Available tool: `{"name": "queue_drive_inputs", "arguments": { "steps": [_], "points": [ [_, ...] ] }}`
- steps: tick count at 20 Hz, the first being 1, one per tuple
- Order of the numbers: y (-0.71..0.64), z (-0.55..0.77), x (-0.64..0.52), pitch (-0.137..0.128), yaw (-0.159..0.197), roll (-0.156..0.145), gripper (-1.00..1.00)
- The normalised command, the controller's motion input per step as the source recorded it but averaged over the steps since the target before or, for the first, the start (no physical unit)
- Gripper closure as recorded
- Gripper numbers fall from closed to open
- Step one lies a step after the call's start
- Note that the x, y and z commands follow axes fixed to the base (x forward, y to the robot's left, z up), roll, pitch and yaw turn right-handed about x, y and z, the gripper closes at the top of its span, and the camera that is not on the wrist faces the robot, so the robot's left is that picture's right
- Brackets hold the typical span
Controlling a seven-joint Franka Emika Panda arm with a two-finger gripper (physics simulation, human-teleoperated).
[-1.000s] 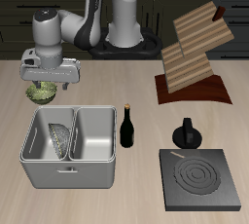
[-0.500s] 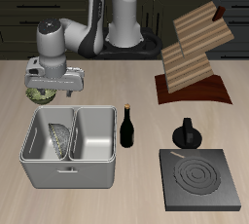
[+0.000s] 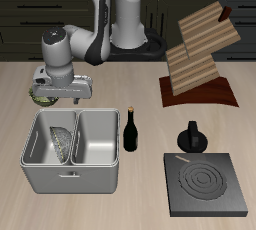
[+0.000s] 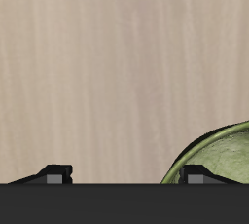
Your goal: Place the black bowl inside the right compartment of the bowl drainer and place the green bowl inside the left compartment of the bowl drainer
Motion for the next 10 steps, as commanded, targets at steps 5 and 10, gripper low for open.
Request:
{"name": "queue_drive_inputs", "arguments": {
  "steps": [5, 10],
  "points": [
    [0.04, 0.05, -0.02, -0.008, 0.009, 0.016, 1.0],
    [-0.04, 0.08, -0.06, -0.01, 0.002, 0.003, 1.0]
  ]
}}
